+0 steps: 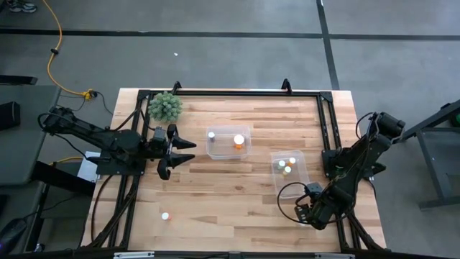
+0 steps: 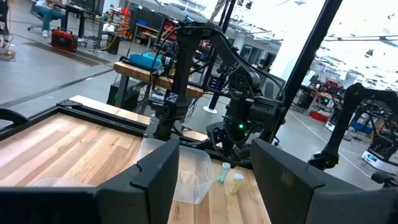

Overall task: Pick and place medicine bottles into bin by pill shape (circle, oval)
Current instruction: Put the blue tablet bottle into the bottom transparent bin

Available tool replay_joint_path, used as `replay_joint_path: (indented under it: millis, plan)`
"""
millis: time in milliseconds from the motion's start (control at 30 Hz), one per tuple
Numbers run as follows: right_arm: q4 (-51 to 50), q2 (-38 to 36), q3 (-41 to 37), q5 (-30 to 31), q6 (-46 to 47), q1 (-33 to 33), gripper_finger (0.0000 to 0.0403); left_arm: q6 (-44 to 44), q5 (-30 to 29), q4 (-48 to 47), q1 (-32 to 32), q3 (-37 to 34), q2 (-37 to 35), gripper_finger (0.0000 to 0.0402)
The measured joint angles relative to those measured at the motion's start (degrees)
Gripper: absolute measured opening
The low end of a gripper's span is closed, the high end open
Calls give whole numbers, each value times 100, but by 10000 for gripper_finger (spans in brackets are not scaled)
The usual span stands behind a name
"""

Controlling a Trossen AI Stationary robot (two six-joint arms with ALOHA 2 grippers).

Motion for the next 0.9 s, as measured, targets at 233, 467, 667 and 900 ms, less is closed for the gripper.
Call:
replay_joint_path:
  millis: [233, 467, 667, 900]
  plan:
    - [228, 226, 1, -71, -16, -75, 224, 0, 2, 0, -1, 0, 0, 188]
    - [247, 542, 0, -120, -25, -85, 224, 145, 1, 1, -2, 0, 0, 188]
    - [165, 568, 2, -122, 8, -85, 218, 171, -39, 38, -2, 0, 0, 188]
    - [106, 568, 2, -127, 4, -116, 166, 212, -39, 44, -2, 2, 0, 188]
